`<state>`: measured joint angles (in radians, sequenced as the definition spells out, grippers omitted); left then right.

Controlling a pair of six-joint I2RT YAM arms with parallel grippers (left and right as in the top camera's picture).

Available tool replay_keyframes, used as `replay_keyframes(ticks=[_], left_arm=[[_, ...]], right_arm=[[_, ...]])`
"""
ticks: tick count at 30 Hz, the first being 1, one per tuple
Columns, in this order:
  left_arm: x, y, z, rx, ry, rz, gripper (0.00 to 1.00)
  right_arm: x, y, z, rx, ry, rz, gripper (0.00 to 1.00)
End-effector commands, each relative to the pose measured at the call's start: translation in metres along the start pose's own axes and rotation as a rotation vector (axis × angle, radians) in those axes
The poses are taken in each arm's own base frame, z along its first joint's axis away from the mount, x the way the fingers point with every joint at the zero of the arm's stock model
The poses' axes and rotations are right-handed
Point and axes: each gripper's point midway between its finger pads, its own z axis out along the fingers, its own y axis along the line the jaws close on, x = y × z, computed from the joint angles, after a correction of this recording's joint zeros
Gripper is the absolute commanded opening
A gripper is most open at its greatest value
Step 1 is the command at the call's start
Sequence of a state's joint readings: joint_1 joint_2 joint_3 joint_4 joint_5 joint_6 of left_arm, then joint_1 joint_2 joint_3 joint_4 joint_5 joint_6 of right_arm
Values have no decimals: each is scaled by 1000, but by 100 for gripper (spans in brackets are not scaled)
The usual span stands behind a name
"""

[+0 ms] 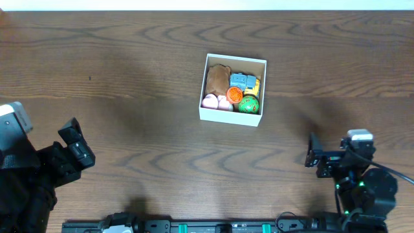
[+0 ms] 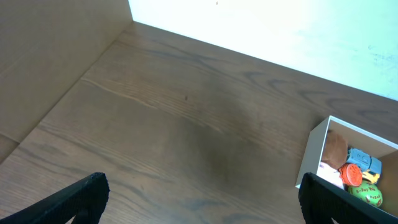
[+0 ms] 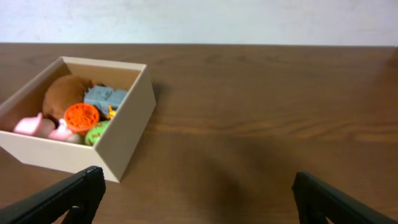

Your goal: Pack container

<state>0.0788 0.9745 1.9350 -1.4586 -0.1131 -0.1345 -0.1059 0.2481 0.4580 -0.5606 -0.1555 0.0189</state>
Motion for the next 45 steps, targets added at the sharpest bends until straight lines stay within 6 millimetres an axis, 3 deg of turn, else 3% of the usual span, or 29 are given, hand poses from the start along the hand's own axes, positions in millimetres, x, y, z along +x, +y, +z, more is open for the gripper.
replay_keyframes(ticks=[1,7,22,45], left_arm=[[-2,3,0,-19,-5,-13,98],[-2,3,0,-20,-5,-13,98],[-2,3,0,-20,-5,-13,98],[-2,3,0,-20,-5,-13,98]], right_arm=[[19,0,6,-2,-5,25,99],[46,-2,14,-2,-17,54,99],[85,-5,29,1,43,102,99],[85,-6,29,9,42,101,99]])
